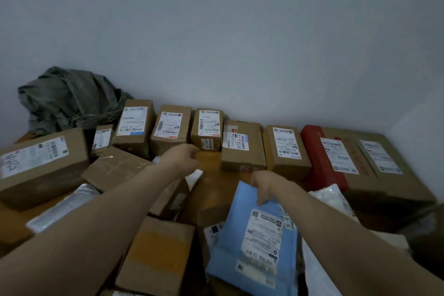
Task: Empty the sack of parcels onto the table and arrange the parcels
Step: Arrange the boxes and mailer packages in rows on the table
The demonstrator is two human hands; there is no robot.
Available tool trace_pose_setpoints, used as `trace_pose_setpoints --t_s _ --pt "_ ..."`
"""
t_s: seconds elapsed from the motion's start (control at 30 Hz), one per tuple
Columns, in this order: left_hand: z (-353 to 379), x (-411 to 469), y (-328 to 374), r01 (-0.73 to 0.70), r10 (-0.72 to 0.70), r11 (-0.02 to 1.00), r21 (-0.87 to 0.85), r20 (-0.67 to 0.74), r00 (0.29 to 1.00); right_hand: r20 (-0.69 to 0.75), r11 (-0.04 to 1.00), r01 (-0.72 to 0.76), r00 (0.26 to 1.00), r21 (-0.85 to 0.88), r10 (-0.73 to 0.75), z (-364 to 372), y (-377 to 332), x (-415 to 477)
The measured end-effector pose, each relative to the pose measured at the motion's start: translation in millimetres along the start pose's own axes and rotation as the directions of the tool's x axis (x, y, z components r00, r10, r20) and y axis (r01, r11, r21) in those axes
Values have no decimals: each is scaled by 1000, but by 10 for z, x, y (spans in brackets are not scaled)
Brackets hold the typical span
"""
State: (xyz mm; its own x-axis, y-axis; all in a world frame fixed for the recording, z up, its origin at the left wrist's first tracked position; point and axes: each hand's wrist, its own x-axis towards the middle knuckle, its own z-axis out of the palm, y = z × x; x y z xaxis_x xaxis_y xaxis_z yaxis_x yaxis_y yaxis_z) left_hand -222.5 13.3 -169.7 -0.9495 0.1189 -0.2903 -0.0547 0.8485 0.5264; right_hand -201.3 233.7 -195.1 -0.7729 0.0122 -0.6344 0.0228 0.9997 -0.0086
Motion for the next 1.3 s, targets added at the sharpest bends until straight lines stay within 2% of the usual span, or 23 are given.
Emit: trace_pose_setpoints --t_s 0.1,0.23,0.3,0.37,0.43,0.67,0.83,1.0,1.17,1.3 --pt "-176 -225 -228 102 -98 994 35 -93 991 -159 1000 25 987 -10 -27 -5 -113 -23" --pt "-335 -546 -564 205 -194 974 95 -116 974 -229 957 241 953 162 -201 -9 -542 -67" --pt "-379 -662 -702 178 -165 964 197 -81 983 -240 928 310 936 206 -259 -5 -756 -83" --pt "-394 -698 -825 129 -146 927 353 23 989 -247 914 331 930 235 -273 23 -911 -40" --pt "-441 -710 -850 98 -167 902 421 130 977 -252 906 320 934 278 -253 63 -1032 25" --pt "-591 -179 -1023 -208 -1 791 575 342 940 -239 917 175 967 357 -91 56 -1300 566" --pt "-582 69 -1171 -322 1 780 536 513 858 -119 935 49 993 351 -8 165 -1472 945" --pt "-568 247 -1281 -385 57 778 496 555 830 -72 891 4 997 454 32 305 -1508 1208" --pt "-636 257 -1294 -434 121 768 471 559 821 -175 775 37 980 631 95 216 -1513 1038" --pt "-736 207 -1176 -405 145 797 448 509 848 -255 742 64 956 668 147 -49 -1398 742"
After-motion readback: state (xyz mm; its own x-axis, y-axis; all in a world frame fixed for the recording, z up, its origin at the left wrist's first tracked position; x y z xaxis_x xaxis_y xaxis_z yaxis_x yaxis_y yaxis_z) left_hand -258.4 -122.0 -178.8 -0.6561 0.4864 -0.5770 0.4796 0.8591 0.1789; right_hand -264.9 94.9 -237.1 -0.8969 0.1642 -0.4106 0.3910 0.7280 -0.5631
